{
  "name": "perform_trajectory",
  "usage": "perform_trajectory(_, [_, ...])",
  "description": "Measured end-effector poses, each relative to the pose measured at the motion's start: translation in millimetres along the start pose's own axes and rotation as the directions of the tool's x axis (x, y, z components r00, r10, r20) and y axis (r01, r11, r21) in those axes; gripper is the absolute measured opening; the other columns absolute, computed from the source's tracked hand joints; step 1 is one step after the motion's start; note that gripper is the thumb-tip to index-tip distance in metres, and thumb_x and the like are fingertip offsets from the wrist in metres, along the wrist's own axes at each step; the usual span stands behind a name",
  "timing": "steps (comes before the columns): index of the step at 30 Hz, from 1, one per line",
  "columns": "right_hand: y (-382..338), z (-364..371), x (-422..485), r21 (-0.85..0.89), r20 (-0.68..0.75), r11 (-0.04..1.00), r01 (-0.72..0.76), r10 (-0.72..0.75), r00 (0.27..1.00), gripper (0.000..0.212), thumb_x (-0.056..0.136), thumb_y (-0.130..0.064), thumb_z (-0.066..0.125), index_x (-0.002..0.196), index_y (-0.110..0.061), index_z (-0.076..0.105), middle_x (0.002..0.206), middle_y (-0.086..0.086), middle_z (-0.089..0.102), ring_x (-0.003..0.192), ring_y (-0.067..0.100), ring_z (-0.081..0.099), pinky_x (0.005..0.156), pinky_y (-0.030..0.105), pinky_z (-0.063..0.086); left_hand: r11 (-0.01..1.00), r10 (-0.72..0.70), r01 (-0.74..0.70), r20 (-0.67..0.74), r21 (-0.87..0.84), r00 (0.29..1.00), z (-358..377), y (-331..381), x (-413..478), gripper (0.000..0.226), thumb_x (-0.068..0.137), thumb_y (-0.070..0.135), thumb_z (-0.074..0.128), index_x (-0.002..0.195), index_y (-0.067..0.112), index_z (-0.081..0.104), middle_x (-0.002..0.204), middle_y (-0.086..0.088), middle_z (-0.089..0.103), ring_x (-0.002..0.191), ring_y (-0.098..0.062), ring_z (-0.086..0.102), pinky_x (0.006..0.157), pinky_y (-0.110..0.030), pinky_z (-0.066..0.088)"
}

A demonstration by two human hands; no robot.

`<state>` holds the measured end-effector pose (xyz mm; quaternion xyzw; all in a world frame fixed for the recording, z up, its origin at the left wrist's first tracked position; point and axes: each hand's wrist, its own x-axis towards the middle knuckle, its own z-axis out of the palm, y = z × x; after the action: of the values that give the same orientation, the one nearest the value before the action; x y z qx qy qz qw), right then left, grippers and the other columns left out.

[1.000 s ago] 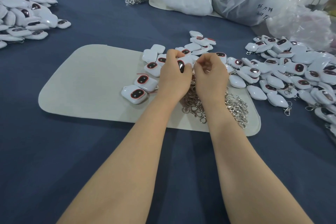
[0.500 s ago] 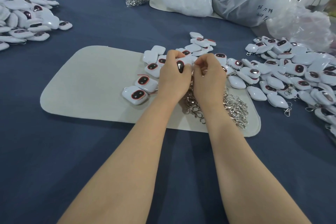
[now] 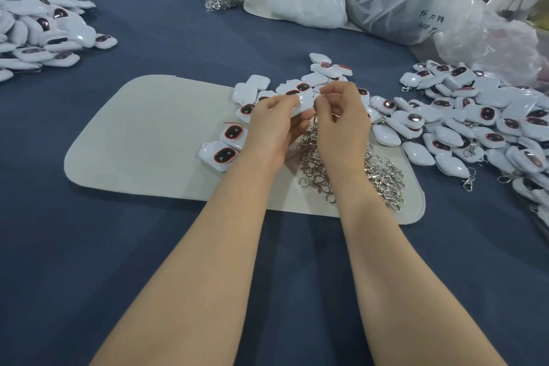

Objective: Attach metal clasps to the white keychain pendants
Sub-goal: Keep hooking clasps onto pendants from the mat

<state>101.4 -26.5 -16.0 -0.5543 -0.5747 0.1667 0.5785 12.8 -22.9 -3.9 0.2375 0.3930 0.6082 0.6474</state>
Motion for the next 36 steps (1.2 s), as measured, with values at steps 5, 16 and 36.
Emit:
perform_trajectory(5, [0.1, 0.6, 0.0, -0.079, -0.009, 0.995, 0.064, -0.065, 0.998, 0.011, 0.091, -0.006, 0.054, 0.092, -0.014, 0.061, 0.076, -0.014, 0.059, 0.072, 0.001, 0.056, 0.070, 0.008, 0.042, 0.998, 0.056, -0.054, -0.050, 0.034, 0.997, -1.4, 0.0, -0.6, 0.019, 0.095, 0.009, 0.053, 0.114, 0.011, 0.052, 0.084, -0.003, 0.060, 0.055, -0.008, 0.062, 0.059, -0.018, 0.053])
perform_trajectory(16, [6.2, 2.1, 0.8, -0.118, 0.082, 0.993, -0.001, 0.011, 0.997, 0.012, 0.090, -0.005, 0.054, 0.091, -0.016, 0.060, 0.076, -0.009, 0.061, 0.064, 0.002, 0.055, 0.066, 0.012, 0.043, 0.697, 0.473, -0.466, 0.139, 0.546, 0.870, -1.6, -5.1, -5.6, 0.029, 0.092, 0.006, 0.052, 0.117, 0.021, 0.054, 0.108, 0.007, 0.055, 0.102, -0.028, 0.062, 0.094, -0.041, 0.050])
perform_trajectory(36, [0.0, 0.1, 1.7, 0.010, -0.053, 1.000, -0.029, 0.029, 0.998, 0.014, 0.090, -0.009, 0.056, 0.087, -0.023, 0.052, 0.076, -0.017, 0.056, 0.071, -0.006, 0.054, 0.069, 0.006, 0.041, 0.954, 0.214, -0.206, -0.014, 0.218, 0.977, 2.7, -3.5, -0.8, 0.027, 0.100, 0.011, 0.043, 0.126, 0.010, 0.049, 0.089, 0.001, 0.057, 0.058, -0.006, 0.067, 0.067, -0.019, 0.057])
